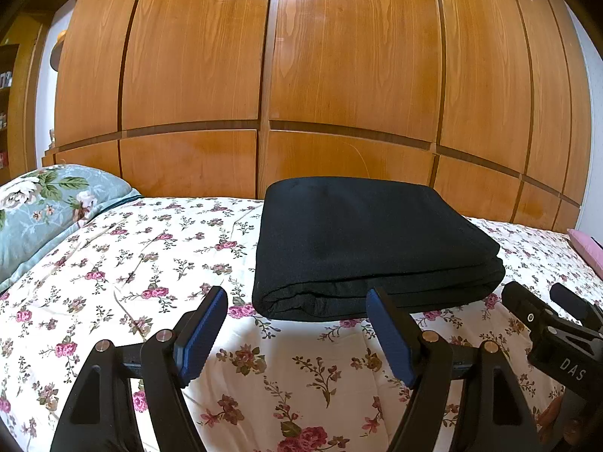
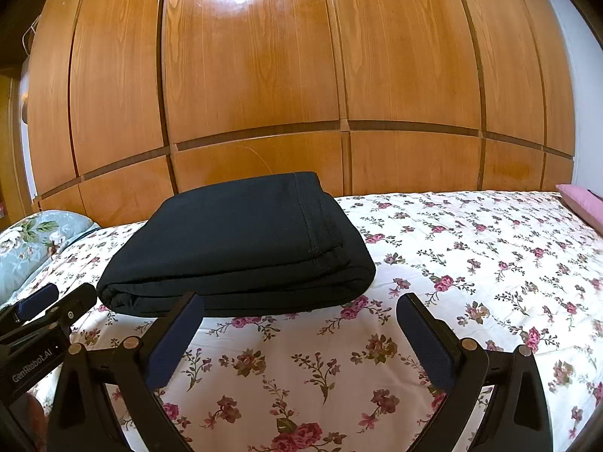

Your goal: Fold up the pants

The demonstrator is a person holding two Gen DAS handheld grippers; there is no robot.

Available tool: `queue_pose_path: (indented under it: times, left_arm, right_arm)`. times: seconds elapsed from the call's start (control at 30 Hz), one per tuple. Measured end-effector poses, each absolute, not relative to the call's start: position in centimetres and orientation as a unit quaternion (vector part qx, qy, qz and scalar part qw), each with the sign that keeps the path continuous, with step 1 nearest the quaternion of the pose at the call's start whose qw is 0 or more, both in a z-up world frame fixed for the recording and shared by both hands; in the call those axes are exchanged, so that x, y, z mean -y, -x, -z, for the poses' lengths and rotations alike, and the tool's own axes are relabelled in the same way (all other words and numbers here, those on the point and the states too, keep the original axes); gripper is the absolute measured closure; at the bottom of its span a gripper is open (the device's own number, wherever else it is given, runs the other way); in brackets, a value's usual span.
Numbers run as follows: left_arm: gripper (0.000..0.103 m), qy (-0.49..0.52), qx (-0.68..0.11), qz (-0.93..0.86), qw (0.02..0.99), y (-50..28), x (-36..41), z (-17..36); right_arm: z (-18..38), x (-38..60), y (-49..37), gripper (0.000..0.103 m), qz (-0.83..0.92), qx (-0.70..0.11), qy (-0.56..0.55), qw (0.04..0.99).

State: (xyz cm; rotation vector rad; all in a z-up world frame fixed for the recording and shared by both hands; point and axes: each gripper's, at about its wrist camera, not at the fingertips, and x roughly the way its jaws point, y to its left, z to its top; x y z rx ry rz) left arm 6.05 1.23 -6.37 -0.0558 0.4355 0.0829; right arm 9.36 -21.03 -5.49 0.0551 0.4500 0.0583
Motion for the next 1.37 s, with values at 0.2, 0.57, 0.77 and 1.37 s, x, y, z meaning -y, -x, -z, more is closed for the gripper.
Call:
queue_pose_path:
  times: [0.2,0.57,0.77,1.37]
  left_arm:
    - [0.026,0.028,-0.216,-0.041,0.975,-6.08,-1.23,6.38]
    - [0.026,0.027,-0.217,-0.041,0.975,-6.07,-1.23,6.38]
    - [0.026,0.027,-0.217,-0.04,0.975,-6.08,-1.27,6.39]
    - [0.026,0.03,-0.251,-0.033,0.967,-7.0,-2.05,6.84]
  right_arm:
    - [5.5,21.03,-9.37,0.001,-0.029,-0.223,-0.027,0.974]
    - [5.51,21.02,-9.36,0.001,-0.028,-0.223,-0.027,0.974]
    - [5.53,21.05,-9.39,0.001,-0.029,-0.223,-0.026,0.974]
    - [6.08,21.09,-10.33,0.001,-0.033,-0.249,-0.027,0.968]
